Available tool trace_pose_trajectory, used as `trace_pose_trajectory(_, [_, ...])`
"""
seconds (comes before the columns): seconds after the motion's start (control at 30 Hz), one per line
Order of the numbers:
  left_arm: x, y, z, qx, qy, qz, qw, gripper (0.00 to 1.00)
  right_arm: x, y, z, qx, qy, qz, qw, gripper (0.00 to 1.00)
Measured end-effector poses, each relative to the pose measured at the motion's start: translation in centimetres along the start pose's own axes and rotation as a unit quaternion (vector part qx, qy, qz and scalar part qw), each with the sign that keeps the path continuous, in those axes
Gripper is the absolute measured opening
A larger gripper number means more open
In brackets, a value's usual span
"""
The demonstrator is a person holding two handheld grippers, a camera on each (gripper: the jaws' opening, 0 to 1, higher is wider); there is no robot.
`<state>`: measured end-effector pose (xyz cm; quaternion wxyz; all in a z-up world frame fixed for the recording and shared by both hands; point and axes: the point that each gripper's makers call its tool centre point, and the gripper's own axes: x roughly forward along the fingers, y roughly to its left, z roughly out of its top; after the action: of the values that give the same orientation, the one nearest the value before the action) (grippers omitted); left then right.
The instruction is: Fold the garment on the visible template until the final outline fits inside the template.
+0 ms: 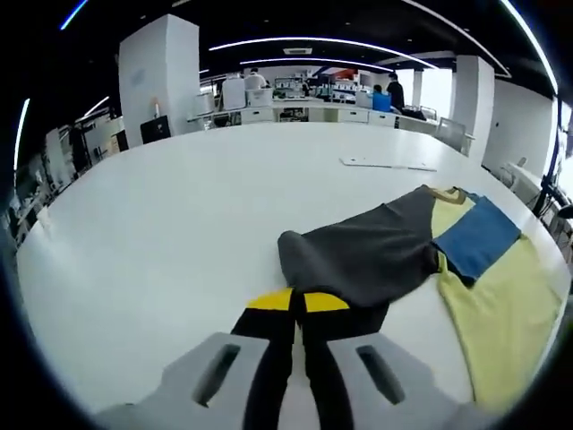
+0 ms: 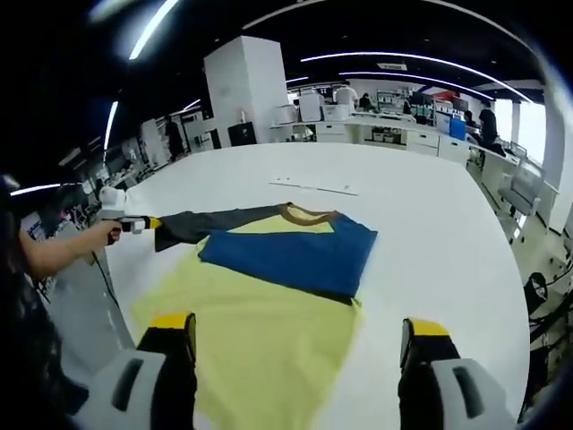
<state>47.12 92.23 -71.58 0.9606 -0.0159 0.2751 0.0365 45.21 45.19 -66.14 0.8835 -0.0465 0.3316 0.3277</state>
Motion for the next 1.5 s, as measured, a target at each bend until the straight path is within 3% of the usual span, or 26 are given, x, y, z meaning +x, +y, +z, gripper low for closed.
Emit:
trace_pose_trajectory(0.4, [0.2,-4.9,4.2,0.024,-0.034,-0.042,0.9982,0.00,-1.2,1.0,1.3,-0.016,-0.038,0.018,0.9990,0.99])
trace_pose_trajectory(0.6, [0.6,-6.8,5.8,0.038,-0.045,-0.058,0.9966,0.00,-1.8,1.5,1.2,-0.032,-0.036,0.025,0.9985,0.99])
trace_pose_trajectory(0.87, [1.3,-10.9,8.6,0.051,-0.068,-0.094,0.9920,0.00,-2.1,1.6,0.6,-0.021,-0.035,0.026,0.9988,0.99])
trace_pose_trajectory(1.2, [2.3,-16.2,10.2,0.079,-0.081,-0.129,0.9852,0.00,-2.7,1.1,0.4,-0.015,-0.038,0.018,0.9990,0.99])
trace_pose_trajectory(1.5, [4.0,-20.9,9.4,0.119,-0.069,-0.151,0.9789,0.00,-2.8,0.9,-0.5,-0.010,-0.028,0.014,0.9995,0.99])
